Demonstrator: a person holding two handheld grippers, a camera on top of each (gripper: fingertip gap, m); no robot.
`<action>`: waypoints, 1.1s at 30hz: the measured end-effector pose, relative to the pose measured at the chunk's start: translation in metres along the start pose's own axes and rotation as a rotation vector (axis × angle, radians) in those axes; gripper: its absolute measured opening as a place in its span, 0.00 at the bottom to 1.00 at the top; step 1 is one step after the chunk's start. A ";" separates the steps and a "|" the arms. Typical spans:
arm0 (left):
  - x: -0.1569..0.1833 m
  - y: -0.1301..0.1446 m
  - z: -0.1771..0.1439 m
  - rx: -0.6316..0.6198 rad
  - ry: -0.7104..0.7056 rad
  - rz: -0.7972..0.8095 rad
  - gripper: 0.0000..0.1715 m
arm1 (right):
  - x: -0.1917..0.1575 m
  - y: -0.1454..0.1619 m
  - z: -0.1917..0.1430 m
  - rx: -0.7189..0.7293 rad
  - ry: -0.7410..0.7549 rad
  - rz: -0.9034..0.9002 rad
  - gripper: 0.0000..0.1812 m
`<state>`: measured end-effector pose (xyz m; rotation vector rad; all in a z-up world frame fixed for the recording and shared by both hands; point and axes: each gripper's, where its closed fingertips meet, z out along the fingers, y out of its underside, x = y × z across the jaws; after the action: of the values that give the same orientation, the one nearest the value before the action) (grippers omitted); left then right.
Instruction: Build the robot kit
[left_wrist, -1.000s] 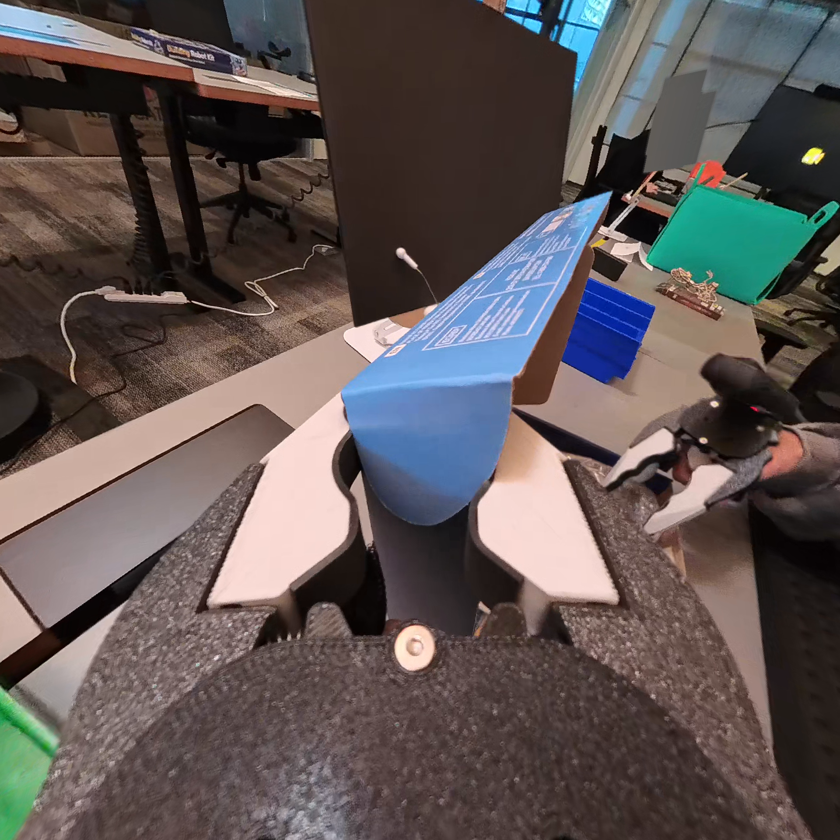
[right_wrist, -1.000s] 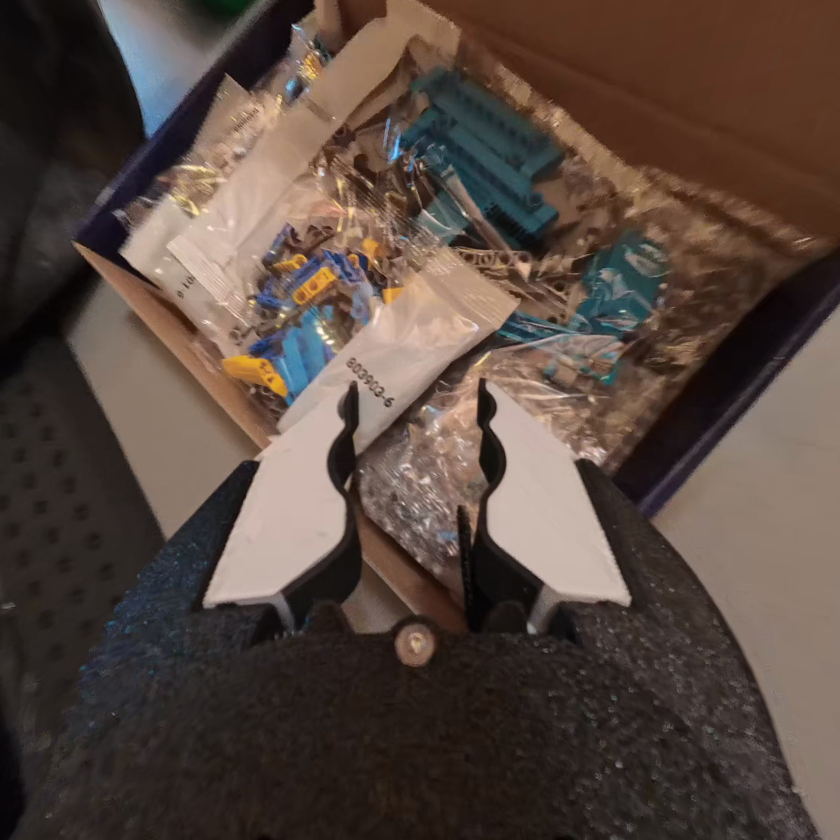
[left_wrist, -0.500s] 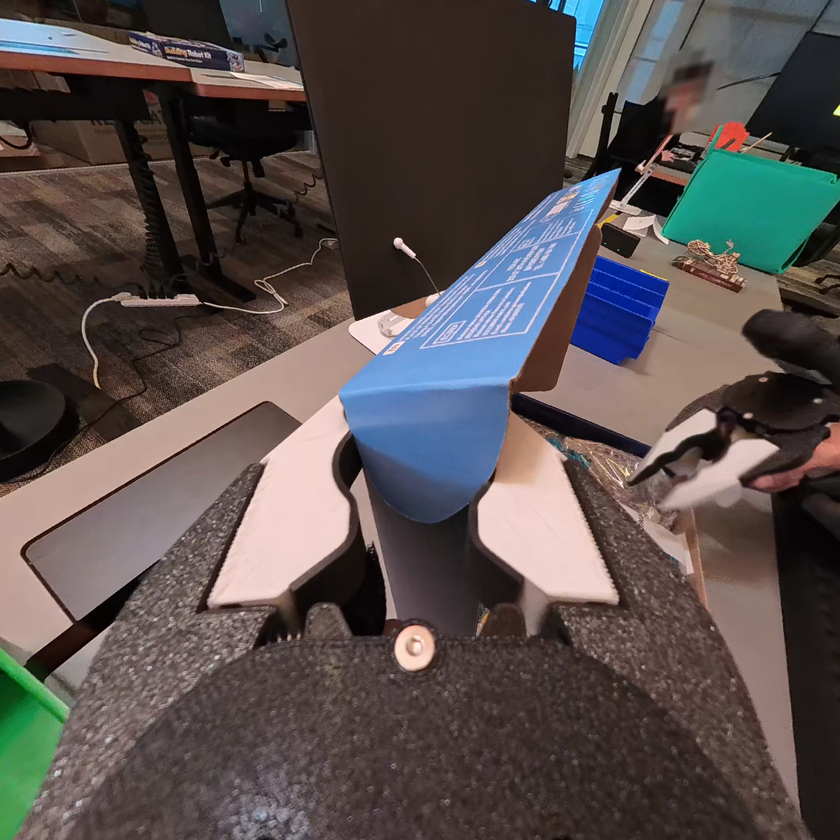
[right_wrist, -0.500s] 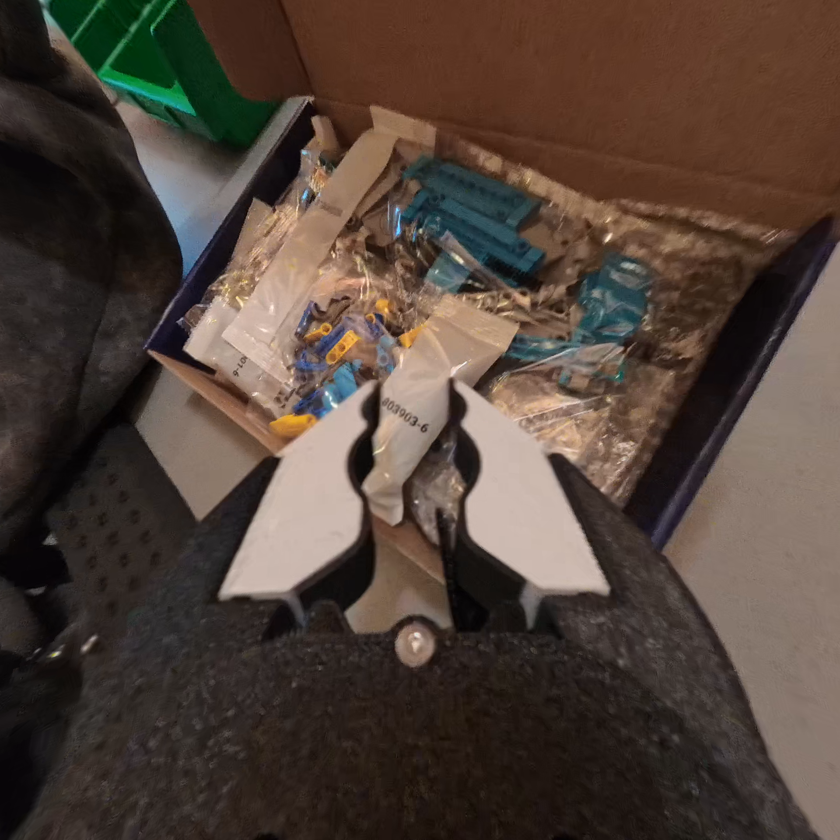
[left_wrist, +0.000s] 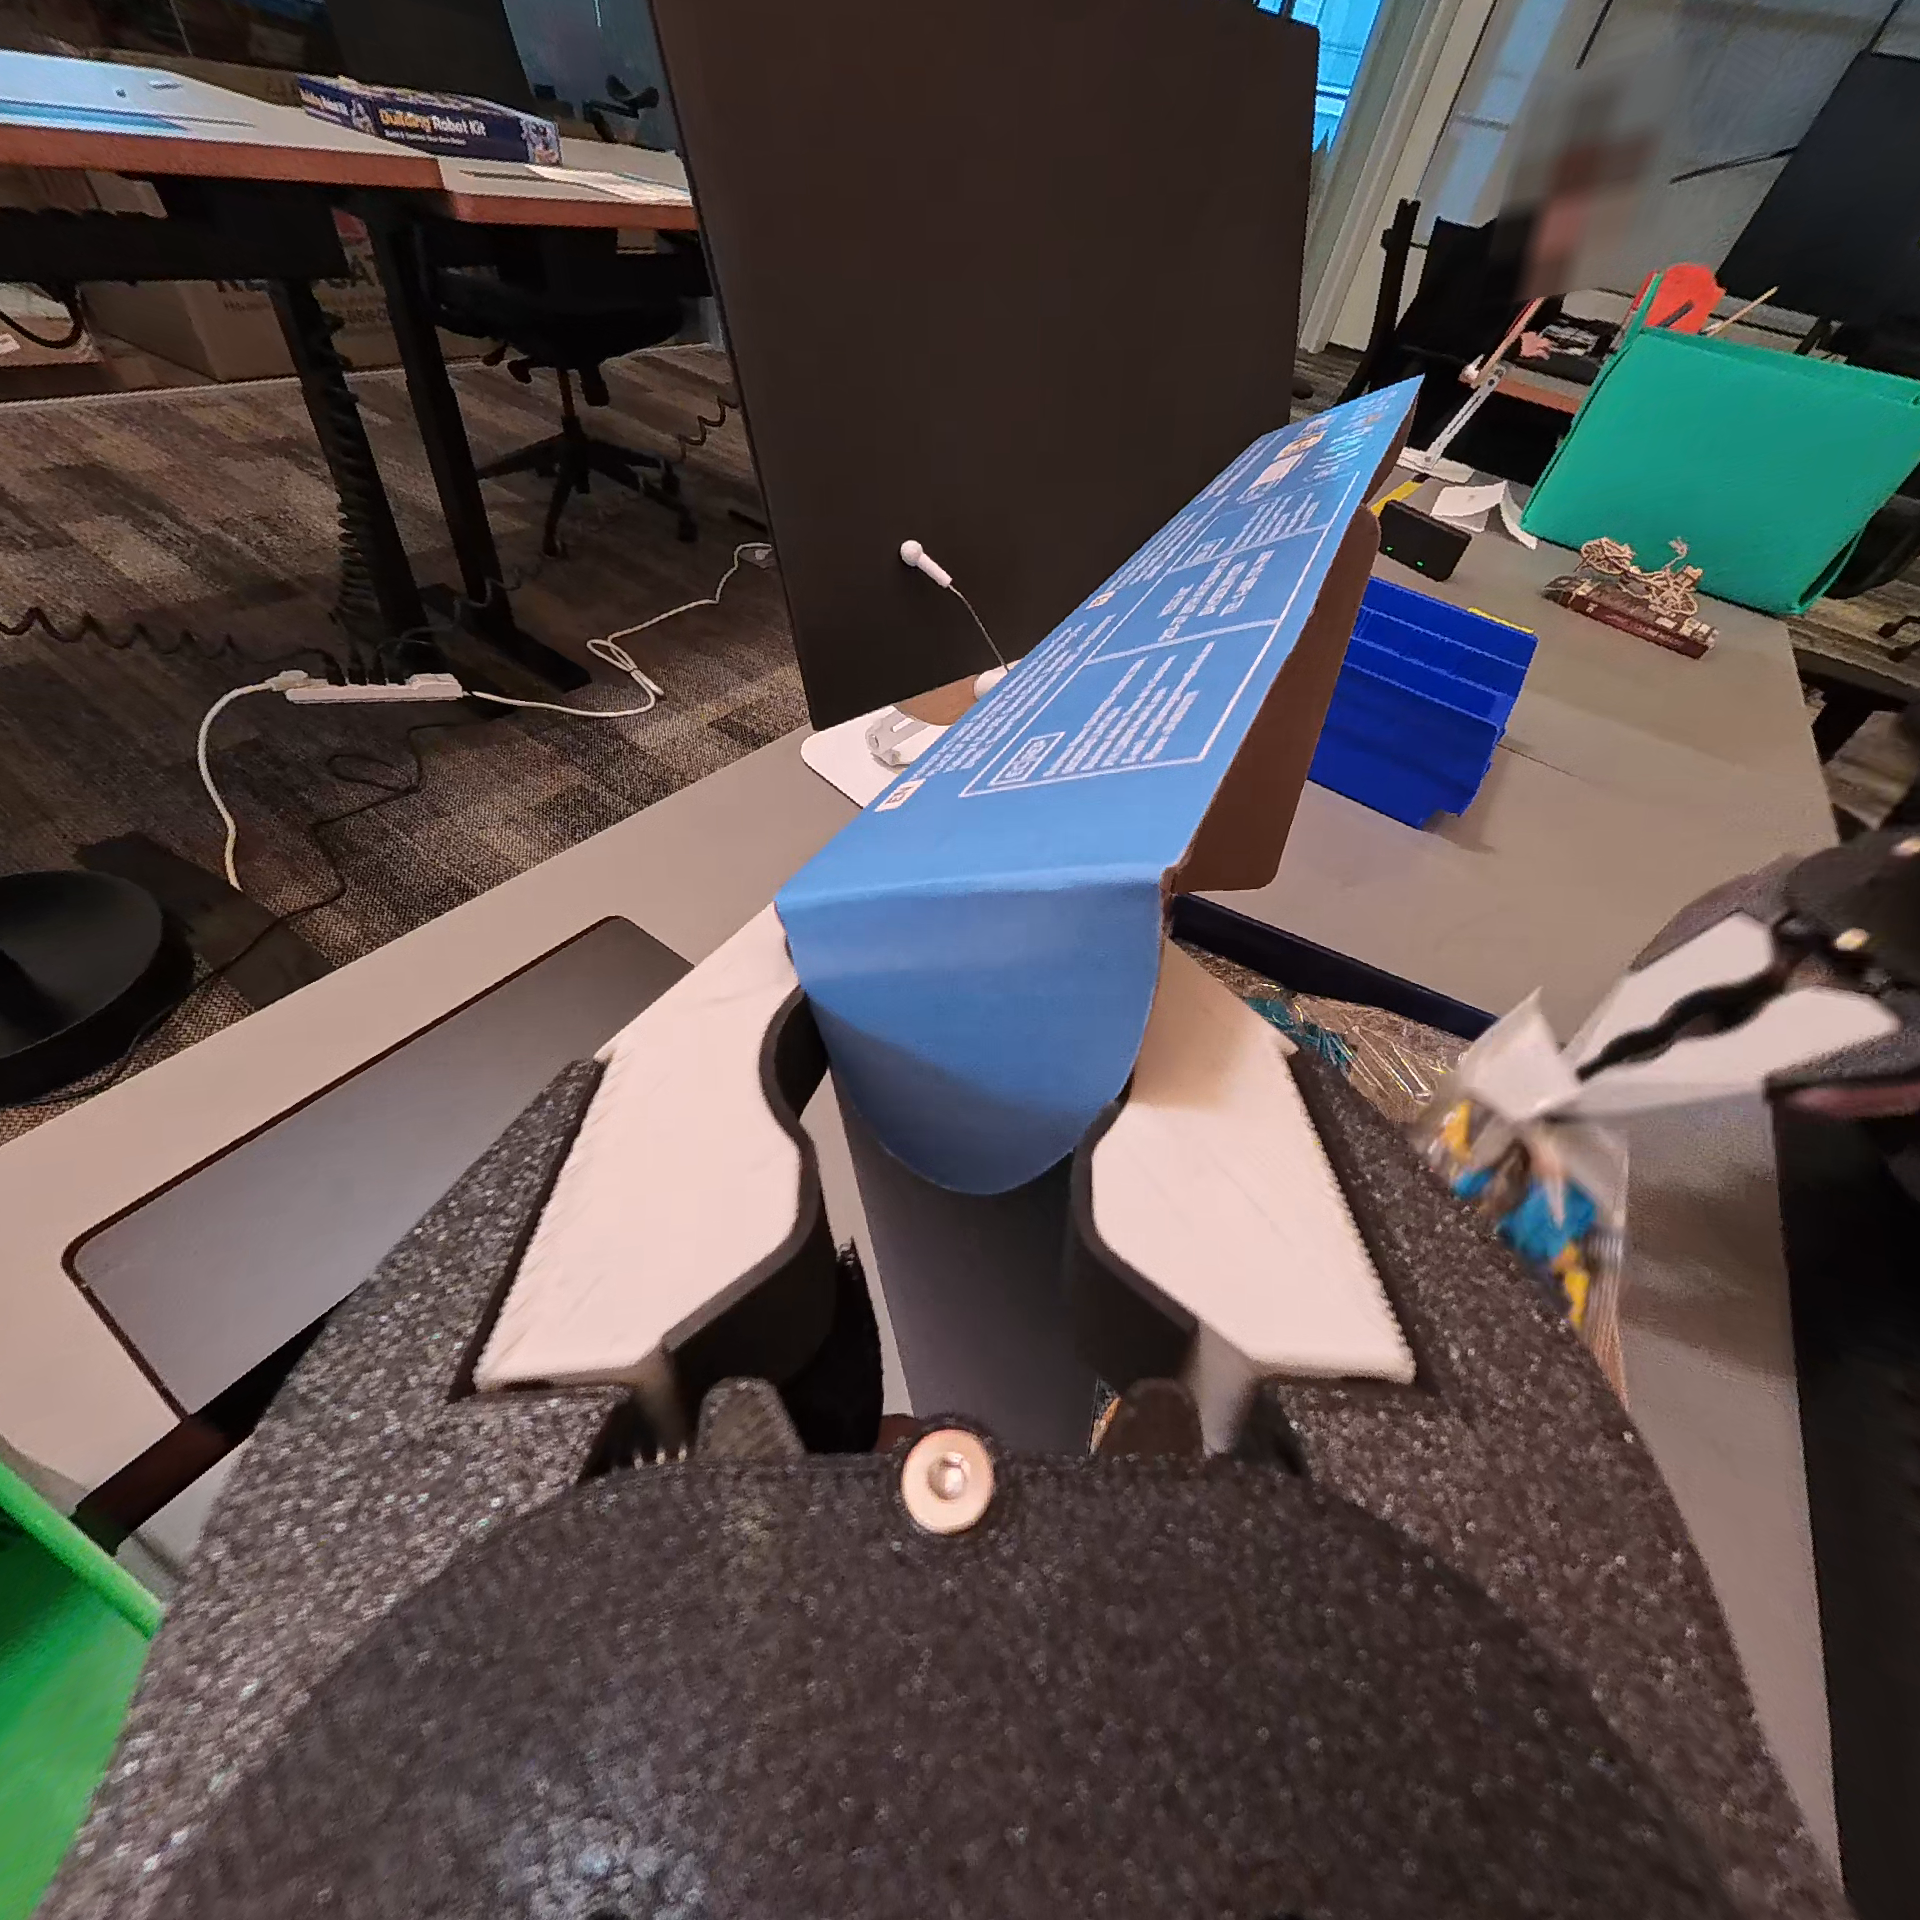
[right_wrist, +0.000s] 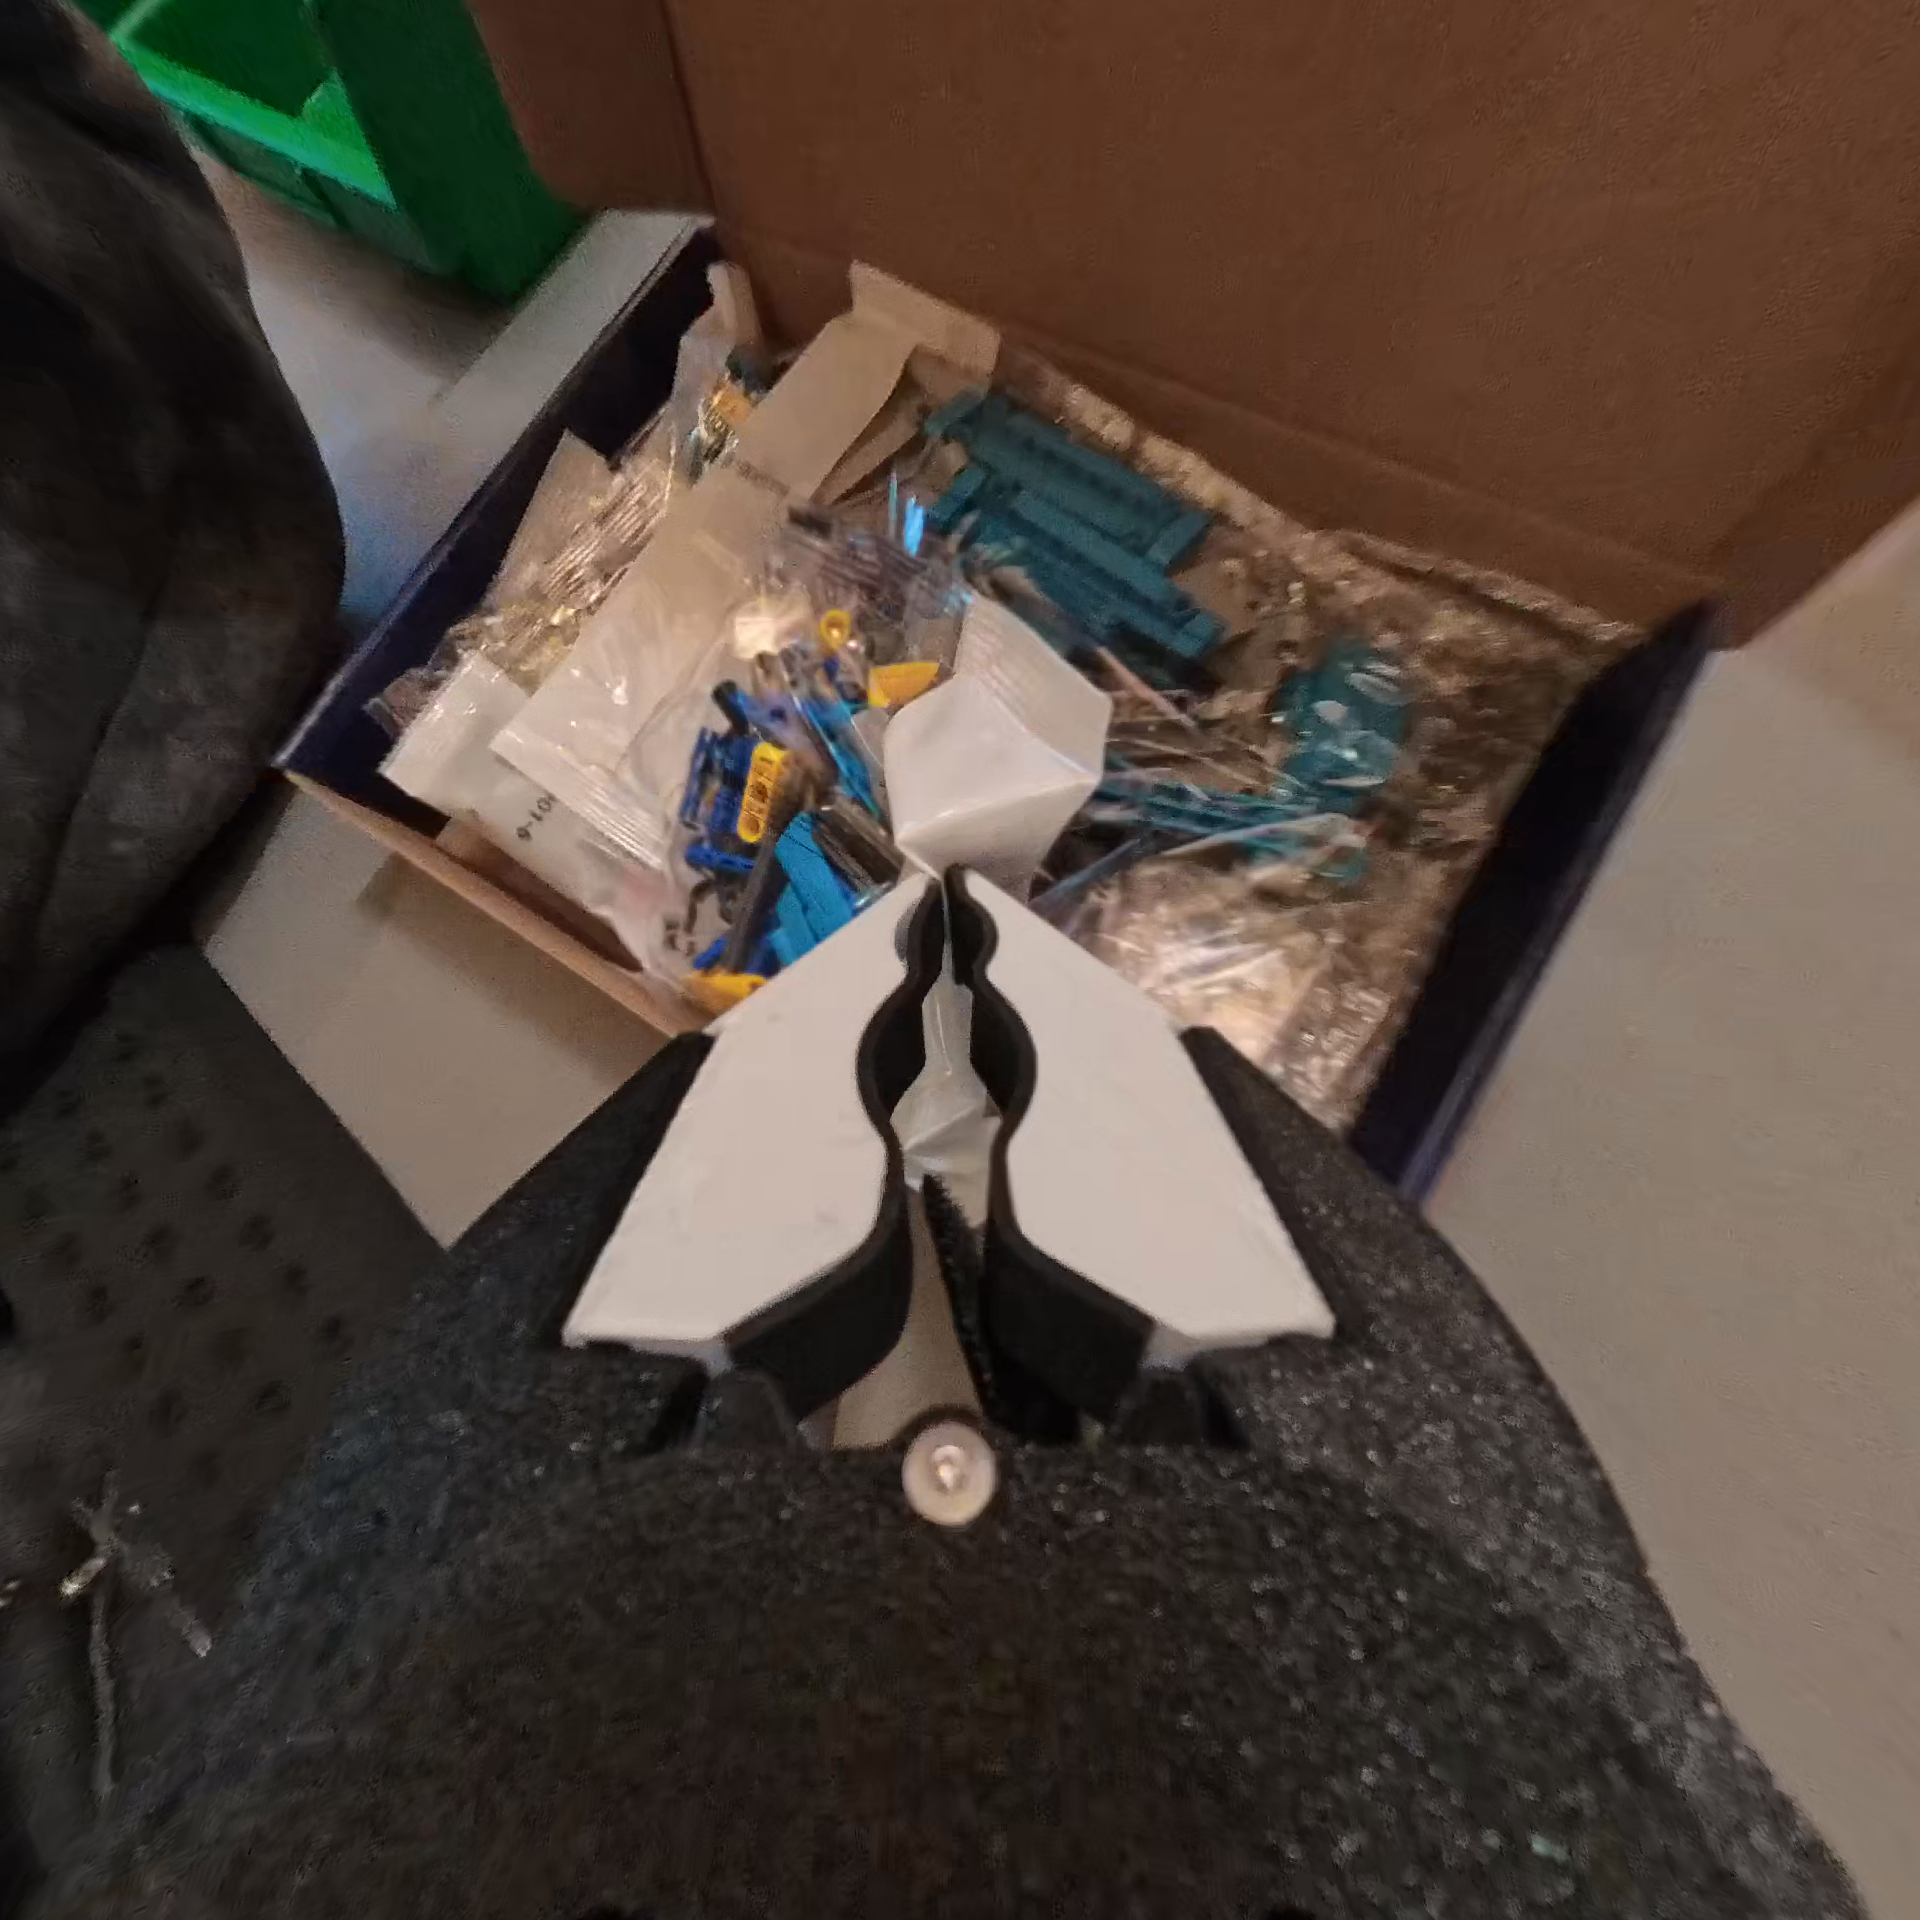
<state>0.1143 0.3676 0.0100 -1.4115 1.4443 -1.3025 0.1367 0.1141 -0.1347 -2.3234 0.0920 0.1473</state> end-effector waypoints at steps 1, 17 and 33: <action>0.000 0.000 0.000 0.001 0.002 -0.001 0.28 | 0.010 -0.004 -0.018 0.035 0.040 0.005 0.00; 0.000 0.000 0.000 -0.008 -0.002 0.013 0.26 | 0.173 0.181 -0.117 -0.039 0.265 0.504 0.03; 0.002 0.000 -0.001 -0.009 -0.006 0.022 0.26 | 0.029 0.049 0.015 -0.240 0.177 -0.367 0.36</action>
<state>0.1132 0.3661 0.0100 -1.4004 1.4588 -1.2787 0.1591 0.0905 -0.1842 -2.5426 -0.2774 -0.2443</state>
